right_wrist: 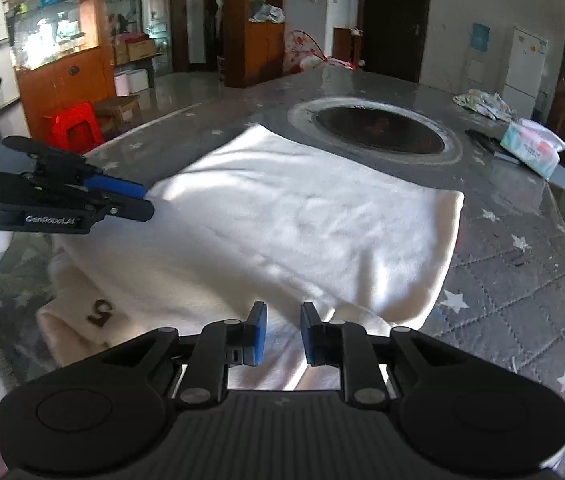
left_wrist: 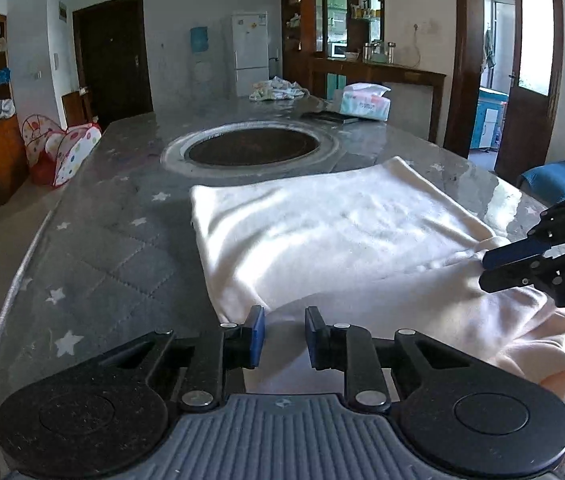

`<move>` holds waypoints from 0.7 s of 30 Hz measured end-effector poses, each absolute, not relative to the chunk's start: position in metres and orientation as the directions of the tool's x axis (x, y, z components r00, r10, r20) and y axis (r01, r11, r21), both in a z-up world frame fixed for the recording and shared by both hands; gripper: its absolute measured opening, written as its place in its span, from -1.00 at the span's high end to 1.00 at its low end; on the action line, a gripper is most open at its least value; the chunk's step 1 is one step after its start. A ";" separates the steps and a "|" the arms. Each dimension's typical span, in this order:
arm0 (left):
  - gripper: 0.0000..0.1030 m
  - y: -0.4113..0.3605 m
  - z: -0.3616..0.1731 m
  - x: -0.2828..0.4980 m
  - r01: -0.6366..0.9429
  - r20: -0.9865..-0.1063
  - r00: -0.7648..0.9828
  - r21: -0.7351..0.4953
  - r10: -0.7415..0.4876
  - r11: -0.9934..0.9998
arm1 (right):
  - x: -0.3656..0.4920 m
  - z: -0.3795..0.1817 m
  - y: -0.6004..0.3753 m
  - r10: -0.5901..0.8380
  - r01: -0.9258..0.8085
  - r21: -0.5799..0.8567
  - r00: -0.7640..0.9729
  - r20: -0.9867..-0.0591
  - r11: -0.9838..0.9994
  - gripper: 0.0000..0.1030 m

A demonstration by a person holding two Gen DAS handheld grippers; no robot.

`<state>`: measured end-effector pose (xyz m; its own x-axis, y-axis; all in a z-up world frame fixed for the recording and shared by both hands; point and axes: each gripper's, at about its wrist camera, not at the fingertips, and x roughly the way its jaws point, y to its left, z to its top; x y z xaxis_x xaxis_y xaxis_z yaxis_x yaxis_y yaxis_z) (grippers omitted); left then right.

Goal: Fold clothes

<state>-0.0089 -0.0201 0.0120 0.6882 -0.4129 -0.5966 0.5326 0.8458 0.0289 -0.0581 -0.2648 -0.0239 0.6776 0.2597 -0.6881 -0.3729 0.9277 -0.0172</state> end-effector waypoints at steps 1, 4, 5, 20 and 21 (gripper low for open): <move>0.52 -0.019 0.014 -0.013 0.541 -0.593 0.687 0.031 -0.420 0.840 | -0.061 -0.024 -0.264 0.263 -0.382 -0.021 0.674 -0.690 0.924 0.61; 0.52 -0.018 0.019 -0.027 0.574 -0.589 0.675 0.039 -0.445 0.818 | -0.069 -0.026 -0.261 0.274 -0.410 -0.032 0.663 -0.697 0.911 0.54; 0.52 -0.018 0.020 -0.033 0.586 -0.591 0.669 0.046 -0.452 0.809 | -0.071 -0.026 -0.259 0.277 -0.419 -0.036 0.659 -0.699 0.907 0.54; 0.18 -0.023 0.007 -0.112 0.748 -0.598 0.626 0.276 -0.501 0.604 | -0.108 -0.016 -0.265 0.247 -0.457 -0.122 0.665 -0.704 0.881 0.38; 0.18 -0.025 0.005 -0.113 0.752 -0.595 0.624 0.282 -0.506 0.596 | -0.111 -0.015 -0.265 0.245 -0.462 -0.131 0.665 -0.705 0.877 0.38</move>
